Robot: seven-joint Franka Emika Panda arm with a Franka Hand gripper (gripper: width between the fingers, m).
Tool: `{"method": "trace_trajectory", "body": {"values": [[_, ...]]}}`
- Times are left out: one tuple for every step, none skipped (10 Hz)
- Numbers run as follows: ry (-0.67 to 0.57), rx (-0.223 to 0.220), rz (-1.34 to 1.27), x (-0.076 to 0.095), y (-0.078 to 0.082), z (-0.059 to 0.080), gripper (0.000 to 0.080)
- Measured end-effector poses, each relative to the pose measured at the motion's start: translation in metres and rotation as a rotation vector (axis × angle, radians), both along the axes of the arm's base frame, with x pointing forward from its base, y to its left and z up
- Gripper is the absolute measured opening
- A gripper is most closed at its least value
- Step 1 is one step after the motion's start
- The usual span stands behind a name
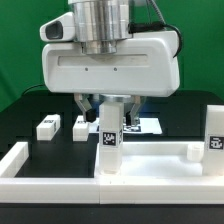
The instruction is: Assemble desk
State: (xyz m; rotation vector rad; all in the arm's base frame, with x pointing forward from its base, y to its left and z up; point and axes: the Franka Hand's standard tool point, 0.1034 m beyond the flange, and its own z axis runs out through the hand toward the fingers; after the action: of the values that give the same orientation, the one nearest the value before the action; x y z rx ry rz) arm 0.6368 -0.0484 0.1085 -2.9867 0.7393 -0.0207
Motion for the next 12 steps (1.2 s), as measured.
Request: {"method": "trace_trajectory", "body": {"values": [[0.000, 0.000, -0.002, 0.0000, 0.0001, 0.0000, 0.0424], [0.005, 0.007, -0.094, 0.0002, 0.0009, 0.0000, 0.0424], [0.009, 0.008, -0.151, -0.0003, -0.0007, -0.0002, 0.0290], [0.013, 0.010, -0.222, -0.0003, -0.0008, -0.0002, 0.0290], [0.016, 0.012, -0.280, -0.0004, -0.0010, -0.0003, 0.0290], [0.025, 0.016, -0.424, -0.0004, -0.0024, -0.0001, 0.0290], [0.031, 0.023, -0.540, -0.0005, -0.0042, 0.0002, 0.0290], [0.049, 0.056, -0.764, -0.0005, -0.0035, -0.0004, 0.0290], [0.064, 0.070, -0.954, -0.0001, -0.0025, -0.0017, 0.0290], [0.076, 0.082, -1.083, 0.0004, -0.0010, -0.0017, 0.0290], [0.083, 0.092, -1.198, 0.0010, -0.0021, -0.0013, 0.0290], [0.090, 0.100, -1.281, 0.0012, -0.0028, -0.0011, 0.0290]]}}
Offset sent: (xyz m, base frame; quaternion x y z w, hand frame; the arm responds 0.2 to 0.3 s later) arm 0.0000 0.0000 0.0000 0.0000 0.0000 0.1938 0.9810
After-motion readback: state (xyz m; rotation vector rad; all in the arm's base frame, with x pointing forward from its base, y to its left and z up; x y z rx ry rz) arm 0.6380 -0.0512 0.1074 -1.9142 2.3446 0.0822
